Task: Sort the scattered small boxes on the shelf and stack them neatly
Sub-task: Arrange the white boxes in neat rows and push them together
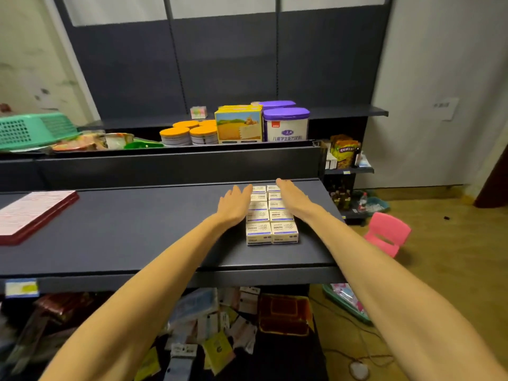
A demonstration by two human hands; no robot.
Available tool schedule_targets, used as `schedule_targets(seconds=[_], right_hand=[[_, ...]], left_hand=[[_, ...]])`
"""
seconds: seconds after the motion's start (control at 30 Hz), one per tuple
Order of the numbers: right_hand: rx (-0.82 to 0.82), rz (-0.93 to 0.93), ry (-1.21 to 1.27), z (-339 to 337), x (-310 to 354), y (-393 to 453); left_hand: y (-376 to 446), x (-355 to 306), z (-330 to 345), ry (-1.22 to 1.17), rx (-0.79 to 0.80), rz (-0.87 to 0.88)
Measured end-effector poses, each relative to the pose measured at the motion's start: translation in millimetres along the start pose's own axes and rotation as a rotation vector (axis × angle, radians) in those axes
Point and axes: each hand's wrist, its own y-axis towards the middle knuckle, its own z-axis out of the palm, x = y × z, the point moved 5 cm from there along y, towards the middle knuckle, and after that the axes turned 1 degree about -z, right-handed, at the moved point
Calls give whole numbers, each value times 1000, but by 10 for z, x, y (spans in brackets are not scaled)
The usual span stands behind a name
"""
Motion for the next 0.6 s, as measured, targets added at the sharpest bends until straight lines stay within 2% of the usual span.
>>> schedule_targets(seconds=[0.13,0.43,0.6], right_hand=[[43,-41,-258,94,-63,133],[83,-73,-275,35,-22,55],[109,-162,-436,78,79,209]], left_hand=[[76,27,85,128,129,60],[227,112,161,213,127,94],[257,40,90,173,34,99]])
